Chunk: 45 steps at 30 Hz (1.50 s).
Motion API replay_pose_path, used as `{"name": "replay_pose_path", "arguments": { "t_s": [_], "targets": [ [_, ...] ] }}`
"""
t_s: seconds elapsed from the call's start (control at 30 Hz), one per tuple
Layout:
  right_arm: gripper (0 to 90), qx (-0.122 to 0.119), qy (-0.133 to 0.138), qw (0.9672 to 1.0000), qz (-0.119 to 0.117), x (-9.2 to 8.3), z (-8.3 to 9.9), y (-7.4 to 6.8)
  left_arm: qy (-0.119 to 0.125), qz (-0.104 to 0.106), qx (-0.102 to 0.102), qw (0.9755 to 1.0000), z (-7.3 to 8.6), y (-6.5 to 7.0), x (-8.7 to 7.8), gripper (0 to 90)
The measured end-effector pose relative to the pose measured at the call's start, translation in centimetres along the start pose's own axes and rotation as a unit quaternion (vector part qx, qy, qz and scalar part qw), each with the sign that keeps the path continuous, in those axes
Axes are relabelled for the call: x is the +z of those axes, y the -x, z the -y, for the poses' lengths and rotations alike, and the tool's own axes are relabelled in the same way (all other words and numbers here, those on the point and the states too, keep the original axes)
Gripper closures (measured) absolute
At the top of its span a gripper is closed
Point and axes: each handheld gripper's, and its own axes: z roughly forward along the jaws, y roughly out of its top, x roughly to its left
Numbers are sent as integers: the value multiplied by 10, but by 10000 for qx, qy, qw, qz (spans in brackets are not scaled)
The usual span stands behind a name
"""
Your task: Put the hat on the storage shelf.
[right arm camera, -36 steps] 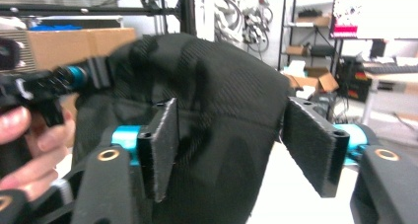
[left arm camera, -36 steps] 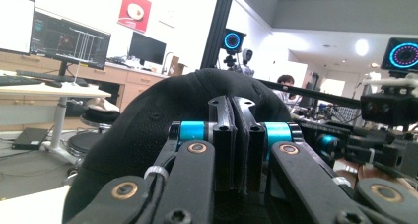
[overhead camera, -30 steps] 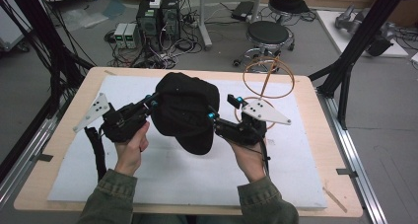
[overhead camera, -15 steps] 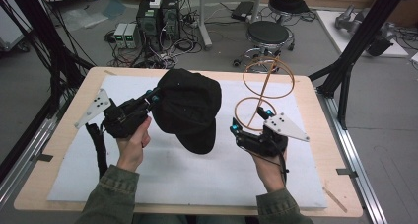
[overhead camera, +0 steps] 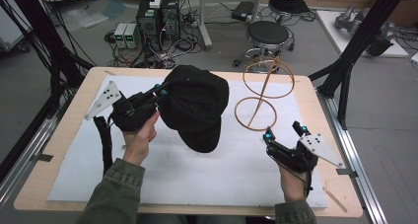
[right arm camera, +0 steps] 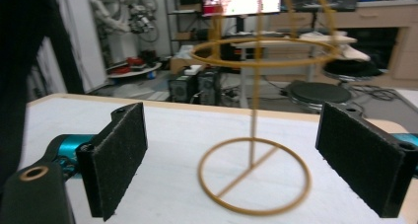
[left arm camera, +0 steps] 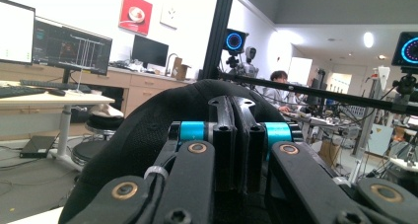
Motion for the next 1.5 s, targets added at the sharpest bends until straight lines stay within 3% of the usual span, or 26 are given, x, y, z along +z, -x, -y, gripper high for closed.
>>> {"name": "replay_pose_path", "arguments": {
  "t_s": [0.03,0.23,0.47,0.7,1.03,1.2,1.5],
  "targets": [
    [111,43,-51,9999,96,-3,7,5,2,6,5,10000,-1,1,2,869],
    [111,-26,-360,9992,141,-4,29,11,-34,160,101,9998,-11,8,19,868],
    [111,-68,-296,9992,278,-8,40,18,-92,280,257,9992,-20,14,37,868],
    [111,56,-174,9988,452,-10,42,27,-208,347,438,9982,-28,20,62,868],
    [112,106,-189,9987,466,-8,44,30,-278,381,467,9978,-31,20,97,868],
    [112,161,-132,9982,558,-8,45,31,-269,436,364,9980,-31,17,115,869],
    [112,34,-106,9986,509,-4,46,28,-404,557,489,9964,-29,19,159,869]
  ]
}}
